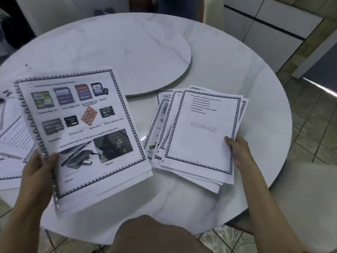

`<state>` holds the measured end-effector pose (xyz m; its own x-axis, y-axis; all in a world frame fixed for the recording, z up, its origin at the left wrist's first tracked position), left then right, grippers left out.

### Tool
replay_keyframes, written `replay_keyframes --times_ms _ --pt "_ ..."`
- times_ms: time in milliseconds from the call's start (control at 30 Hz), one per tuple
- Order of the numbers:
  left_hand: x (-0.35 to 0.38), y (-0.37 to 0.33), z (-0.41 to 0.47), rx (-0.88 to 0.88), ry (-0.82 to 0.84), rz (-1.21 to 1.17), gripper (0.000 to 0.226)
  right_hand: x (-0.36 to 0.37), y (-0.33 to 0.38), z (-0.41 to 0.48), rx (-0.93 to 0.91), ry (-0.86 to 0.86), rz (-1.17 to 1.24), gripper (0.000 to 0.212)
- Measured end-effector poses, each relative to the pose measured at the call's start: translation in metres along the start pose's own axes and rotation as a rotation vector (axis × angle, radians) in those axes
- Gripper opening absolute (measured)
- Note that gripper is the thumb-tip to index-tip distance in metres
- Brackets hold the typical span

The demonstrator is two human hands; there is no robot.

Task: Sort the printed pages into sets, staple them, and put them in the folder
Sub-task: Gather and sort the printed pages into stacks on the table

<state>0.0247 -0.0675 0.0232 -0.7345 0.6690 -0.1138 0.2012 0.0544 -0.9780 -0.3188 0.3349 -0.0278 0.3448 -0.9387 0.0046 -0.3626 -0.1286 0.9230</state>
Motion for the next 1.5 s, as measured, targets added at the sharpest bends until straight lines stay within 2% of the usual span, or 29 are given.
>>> replay_keyframes --times_ms 133,200,300,467,567,800,900,1033,1133,1200,1267,1500 --pt "-0.005 -0.001 -0.004 -0.017 0.093 -0.084 0.045 0.055 0.001 0.001 -0.021 0.159 -0.036 0.025" --pt "0.008 0.003 -0.006 -0.041 0.127 -0.103 0.016 0.083 -0.003 0.0 -0.007 0.224 -0.059 0.027" --pt "0.03 0.015 -0.008 -0.102 0.121 -0.083 0.026 0.121 -0.008 -0.005 0.015 0.29 -0.134 0.031" --pt "0.063 0.033 -0.015 -0.161 0.13 -0.045 0.021 0.157 -0.023 -0.017 0.072 0.446 -0.323 0.028" --pt "0.078 0.04 -0.019 -0.19 0.128 -0.046 0.02 0.154 -0.027 -0.019 0.031 0.453 -0.558 0.022" --pt "0.086 0.057 -0.026 -0.233 0.113 -0.032 0.03 0.139 -0.024 -0.017 0.003 0.432 -0.648 0.021" --pt "0.09 0.059 -0.028 -0.237 0.124 -0.027 0.031 0.127 -0.017 -0.015 -0.072 0.355 -0.602 0.018" --pt "0.089 0.063 -0.027 -0.243 0.121 0.003 0.027 0.088 0.002 -0.002 -0.201 -0.011 -0.695 0.023" --pt "0.09 0.064 -0.028 -0.245 0.122 0.025 0.029 0.063 -0.001 0.014 -0.075 -0.173 -0.894 0.043" --pt "0.09 0.063 -0.029 -0.243 0.119 0.041 0.03 0.058 -0.006 0.02 0.021 -0.173 -1.038 0.061" --pt "0.091 0.063 -0.029 -0.245 0.123 0.053 0.031 0.058 -0.007 0.025 0.022 -0.156 -1.103 0.068" --pt "0.092 0.063 -0.028 -0.246 0.123 0.08 0.032 0.031 0.002 0.038 0.015 -0.173 -1.077 0.065"
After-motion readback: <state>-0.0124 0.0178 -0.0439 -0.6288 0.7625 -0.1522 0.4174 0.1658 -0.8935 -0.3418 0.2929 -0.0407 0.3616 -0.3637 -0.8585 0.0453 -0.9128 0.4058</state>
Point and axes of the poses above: each hand's wrist, its own z-axis towards the middle knuckle, its own x-axis out of the palm, y = z × x, the point moved 6 cm from there along z, towards the middle knuckle, and after that the axes turned 11 degrees about y, right-handed, at the moved point
